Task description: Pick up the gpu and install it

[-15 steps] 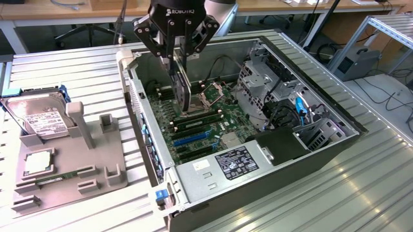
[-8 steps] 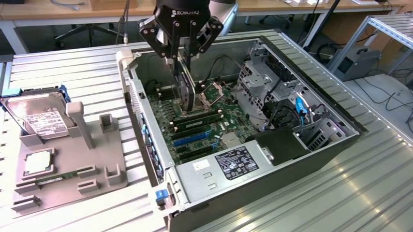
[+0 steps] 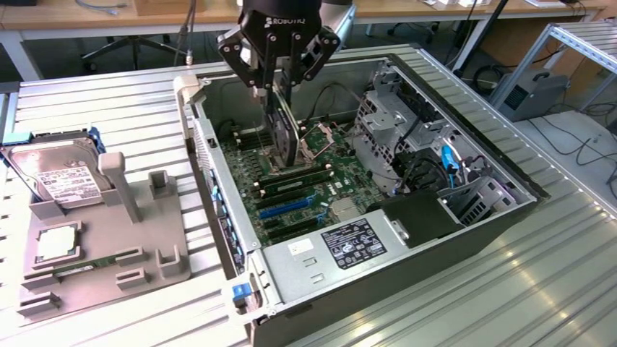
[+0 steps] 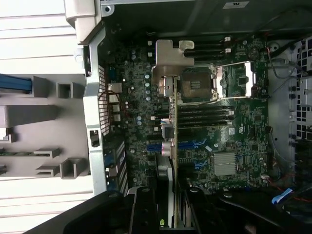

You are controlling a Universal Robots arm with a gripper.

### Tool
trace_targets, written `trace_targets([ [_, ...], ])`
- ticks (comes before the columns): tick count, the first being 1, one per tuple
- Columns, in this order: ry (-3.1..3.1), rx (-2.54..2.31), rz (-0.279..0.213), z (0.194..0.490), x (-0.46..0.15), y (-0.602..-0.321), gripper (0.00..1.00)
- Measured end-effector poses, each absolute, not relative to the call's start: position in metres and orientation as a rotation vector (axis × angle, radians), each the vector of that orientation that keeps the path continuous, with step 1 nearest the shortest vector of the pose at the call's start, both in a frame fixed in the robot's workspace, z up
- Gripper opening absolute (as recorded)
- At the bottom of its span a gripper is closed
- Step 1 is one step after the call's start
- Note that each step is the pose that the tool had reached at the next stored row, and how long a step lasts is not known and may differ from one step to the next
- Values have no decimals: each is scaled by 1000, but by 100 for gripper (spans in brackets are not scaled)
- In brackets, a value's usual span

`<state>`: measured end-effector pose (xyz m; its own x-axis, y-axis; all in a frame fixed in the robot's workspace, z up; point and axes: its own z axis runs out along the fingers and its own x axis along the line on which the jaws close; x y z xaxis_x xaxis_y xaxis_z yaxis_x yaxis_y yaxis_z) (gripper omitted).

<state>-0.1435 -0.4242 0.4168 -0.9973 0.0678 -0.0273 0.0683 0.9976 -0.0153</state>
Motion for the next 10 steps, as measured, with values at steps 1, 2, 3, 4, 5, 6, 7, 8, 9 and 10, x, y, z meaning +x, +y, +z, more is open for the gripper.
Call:
trace_targets([
  [1, 3113, 106, -26, 417, -143, -424, 27],
  [2, 3113, 106, -26, 416, -141, -424, 27],
  [3, 3113, 106, -27, 416, -140, -424, 27],
  [4, 3113, 106, -27, 416, -139, -424, 27],
  [5, 3113, 106, -28, 415, -138, -424, 27],
  [6, 3113, 106, -28, 415, -137, -424, 27],
  [7, 3113, 106, -29, 415, -136, -424, 27],
  [8, 3113, 106, -29, 414, -135, -424, 27],
  [9, 3113, 106, -30, 414, -134, -424, 27],
  [10, 3113, 106, -31, 414, -134, -424, 27],
])
